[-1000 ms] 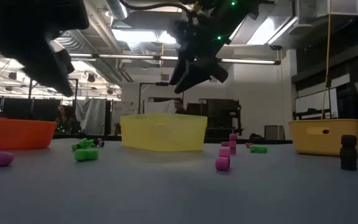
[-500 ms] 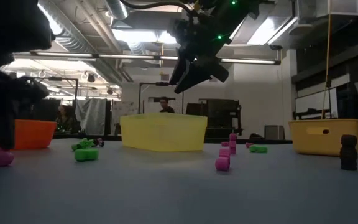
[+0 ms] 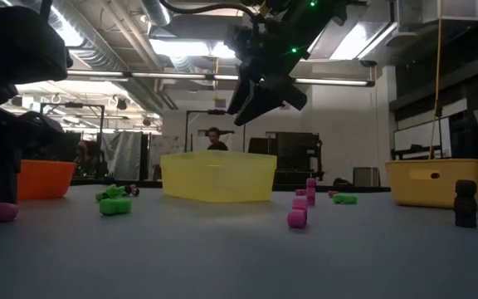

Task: Sort Halloween decoration
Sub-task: Put the pink skeleton toy into the yellow bin

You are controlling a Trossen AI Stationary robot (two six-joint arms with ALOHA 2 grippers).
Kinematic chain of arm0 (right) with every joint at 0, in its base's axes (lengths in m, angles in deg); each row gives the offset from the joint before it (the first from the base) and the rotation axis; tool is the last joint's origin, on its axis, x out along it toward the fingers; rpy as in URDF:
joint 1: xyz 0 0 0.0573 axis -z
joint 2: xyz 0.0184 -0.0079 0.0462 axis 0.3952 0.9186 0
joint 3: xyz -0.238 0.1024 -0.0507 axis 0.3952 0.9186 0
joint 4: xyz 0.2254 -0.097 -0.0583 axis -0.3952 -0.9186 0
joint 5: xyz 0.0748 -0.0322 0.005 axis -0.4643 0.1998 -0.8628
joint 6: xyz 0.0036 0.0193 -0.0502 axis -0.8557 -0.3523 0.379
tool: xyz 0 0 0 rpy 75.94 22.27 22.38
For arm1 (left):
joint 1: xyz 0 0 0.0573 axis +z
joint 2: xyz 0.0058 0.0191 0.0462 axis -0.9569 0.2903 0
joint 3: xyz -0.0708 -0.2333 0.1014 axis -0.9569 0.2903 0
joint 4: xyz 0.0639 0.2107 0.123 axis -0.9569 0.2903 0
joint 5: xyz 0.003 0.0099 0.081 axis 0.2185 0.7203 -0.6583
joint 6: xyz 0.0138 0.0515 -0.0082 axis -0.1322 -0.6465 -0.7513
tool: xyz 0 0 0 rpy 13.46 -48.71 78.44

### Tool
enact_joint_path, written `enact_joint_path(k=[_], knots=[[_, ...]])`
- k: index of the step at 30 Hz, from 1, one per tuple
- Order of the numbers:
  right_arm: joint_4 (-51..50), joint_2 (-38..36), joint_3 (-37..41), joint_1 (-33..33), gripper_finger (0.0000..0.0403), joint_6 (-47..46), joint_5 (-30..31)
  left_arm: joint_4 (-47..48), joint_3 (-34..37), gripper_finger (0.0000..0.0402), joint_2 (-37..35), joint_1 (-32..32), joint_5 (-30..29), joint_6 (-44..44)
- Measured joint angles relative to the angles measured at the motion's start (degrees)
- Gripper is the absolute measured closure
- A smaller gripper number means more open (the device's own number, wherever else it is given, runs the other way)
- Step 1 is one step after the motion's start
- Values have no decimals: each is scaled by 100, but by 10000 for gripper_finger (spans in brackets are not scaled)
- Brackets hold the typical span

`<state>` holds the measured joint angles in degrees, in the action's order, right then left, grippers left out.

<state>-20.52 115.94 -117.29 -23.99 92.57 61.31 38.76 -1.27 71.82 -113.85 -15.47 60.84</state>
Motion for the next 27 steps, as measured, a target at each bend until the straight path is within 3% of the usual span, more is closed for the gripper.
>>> enact_joint_path(k=[18, 27], knots=[[-31, 0, 0, -2, 217, -2, 25, -6, 0, 380, 9, -9, 50, 2], [-441, -177, -9, -218, 217, 9, 859, -10, -279, 382, 25, 53, 76, -33]])
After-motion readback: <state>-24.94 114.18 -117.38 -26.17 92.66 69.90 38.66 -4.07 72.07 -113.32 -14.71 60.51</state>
